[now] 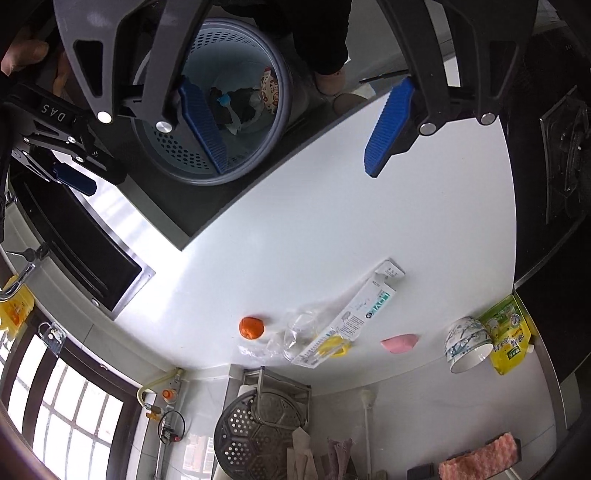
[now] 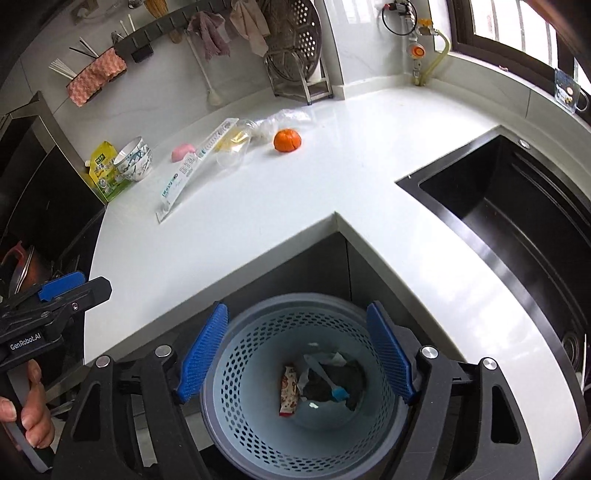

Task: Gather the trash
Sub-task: 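Move both open tools back over the counter toward the orange and toothbrush box, then grasp the white LOVE toothbrush box with the left tool while the right tool grasps the orange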

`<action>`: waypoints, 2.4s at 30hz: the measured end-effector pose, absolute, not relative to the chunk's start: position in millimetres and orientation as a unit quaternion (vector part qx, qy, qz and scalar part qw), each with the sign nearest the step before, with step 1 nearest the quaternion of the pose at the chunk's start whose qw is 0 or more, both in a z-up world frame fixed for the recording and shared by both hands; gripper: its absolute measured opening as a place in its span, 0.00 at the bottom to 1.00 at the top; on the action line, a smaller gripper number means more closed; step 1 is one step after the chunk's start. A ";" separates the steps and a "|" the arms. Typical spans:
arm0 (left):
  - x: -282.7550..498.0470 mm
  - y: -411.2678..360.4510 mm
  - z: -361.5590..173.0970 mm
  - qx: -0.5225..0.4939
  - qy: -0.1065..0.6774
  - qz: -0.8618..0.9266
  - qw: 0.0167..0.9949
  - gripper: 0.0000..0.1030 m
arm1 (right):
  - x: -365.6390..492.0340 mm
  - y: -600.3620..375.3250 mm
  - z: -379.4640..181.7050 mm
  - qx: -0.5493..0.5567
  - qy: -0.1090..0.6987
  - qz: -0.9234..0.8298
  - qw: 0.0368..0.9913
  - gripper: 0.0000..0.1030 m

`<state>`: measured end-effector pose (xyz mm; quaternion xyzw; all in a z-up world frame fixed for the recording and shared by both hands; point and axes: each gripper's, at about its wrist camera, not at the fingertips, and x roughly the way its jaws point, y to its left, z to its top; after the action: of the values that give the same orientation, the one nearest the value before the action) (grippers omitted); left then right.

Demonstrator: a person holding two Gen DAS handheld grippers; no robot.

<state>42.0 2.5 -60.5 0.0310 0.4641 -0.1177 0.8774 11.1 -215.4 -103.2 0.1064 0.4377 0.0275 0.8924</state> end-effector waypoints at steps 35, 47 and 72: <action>266.2 33.7 -113.1 0.040 0.409 -0.157 0.898 0.93 | 242.7 -195.8 -137.2 0.106 0.406 -0.026 0.907 0.77; 291.4 29.3 -144.0 0.039 0.410 -0.178 0.894 0.93 | 283.1 -202.0 -164.6 0.103 0.415 -0.038 0.903 0.77; 321.6 24.5 -157.6 0.048 0.416 -0.196 0.887 0.92 | 337.3 -199.9 -183.6 0.083 0.428 -0.085 0.896 0.77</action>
<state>321.6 24.5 -157.6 0.0483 0.4161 -0.1958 0.8867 337.3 -199.9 -183.6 0.0828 0.4283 -0.0854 0.8957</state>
